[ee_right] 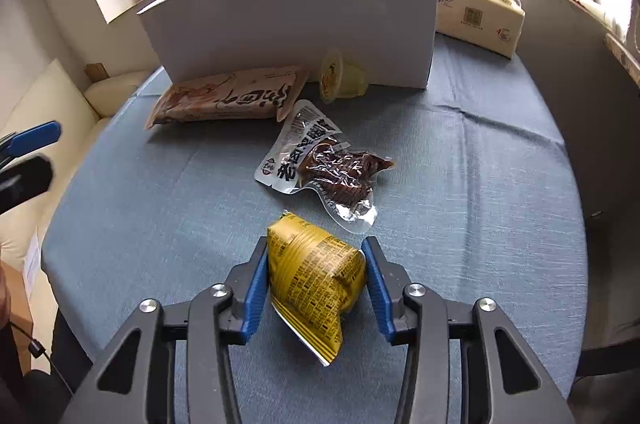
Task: Organize snacks
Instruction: 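Grasp the yellow-brown packet on the table with the right tool, then grasp the beef jerky pouch with the left tool while the right carries the yellow packet, both into box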
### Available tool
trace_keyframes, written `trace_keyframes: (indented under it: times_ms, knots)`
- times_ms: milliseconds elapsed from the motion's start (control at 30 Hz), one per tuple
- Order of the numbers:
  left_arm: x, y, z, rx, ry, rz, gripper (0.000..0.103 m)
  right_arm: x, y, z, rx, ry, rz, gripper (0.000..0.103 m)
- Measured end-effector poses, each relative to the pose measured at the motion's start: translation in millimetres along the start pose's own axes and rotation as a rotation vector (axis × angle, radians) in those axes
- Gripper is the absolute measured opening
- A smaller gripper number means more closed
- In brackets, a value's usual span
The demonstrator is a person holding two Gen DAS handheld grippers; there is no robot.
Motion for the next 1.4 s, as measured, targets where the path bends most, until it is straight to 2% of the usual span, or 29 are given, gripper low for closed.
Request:
trace_keyframes:
  times_ms: [267, 400, 500, 633, 767, 933, 967, 1000, 1167, 1233, 1400]
  knots:
    - [27.2, 47.5, 51.9, -0.047, -0.040, 0.124, 0.103, -1.1, 29.6, -67.1, -0.013, 0.110, 0.064, 0.048]
    - [43.3, 79.3, 87.2, -0.101, -0.069, 0.160, 0.103, -7.9, 47.7, -97.6, -0.013, 0.128, 0.095, 0.048]
    - [53.5, 96.7, 109.8, -0.114, -0.095, 0.163, 0.103, -15.5, 56.0, -110.9, -0.018, 0.131, 0.107, 0.048]
    - [62.0, 108.4, 136.5, -0.066, -0.139, 0.157, 0.103, -20.8, 65.8, -119.8, -0.004, 0.134, 0.144, 0.048]
    - [56.0, 110.4, 159.3, -0.040, -0.193, 0.130, 0.101, -25.2, 69.9, -121.9, 0.010, 0.132, 0.168, 0.048]
    - [55.9, 110.6, 149.3, -0.042, -0.181, 0.152, 0.082, -26.3, 68.6, -121.5, 0.024, 0.133, 0.175, 0.048]
    - [56.3, 110.0, 146.3, -0.039, -0.171, 0.156, 0.066, -26.5, 67.6, -121.6, 0.026, 0.134, 0.177, 0.048]
    - [56.5, 108.7, 143.2, -0.036, -0.167, 0.157, 0.062, -26.8, 67.1, -121.8, 0.028, 0.136, 0.178, 0.048]
    - [46.5, 100.7, 125.2, -0.078, -0.157, 0.136, 0.059, -26.9, 62.9, -120.1, 0.033, 0.133, 0.174, 0.048]
    - [43.6, 97.9, 108.3, -0.119, -0.114, 0.131, 0.059, -26.2, 61.9, -119.2, 0.036, 0.130, 0.175, 0.048]
    - [43.9, 79.6, 48.1, -0.131, -0.018, 0.100, 0.059, -20.2, 54.4, -116.4, 0.056, 0.132, 0.170, 0.048]
Point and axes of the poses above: each gripper's, at about its wrist camera, not at the fingertips, and z roughly the way its jaws point, y to its right, x to its top, the point moved 8 cm from there along z, roughly the way its jaws point, and after that the axes turned 14 degrees about z, right-handed, at the moved point
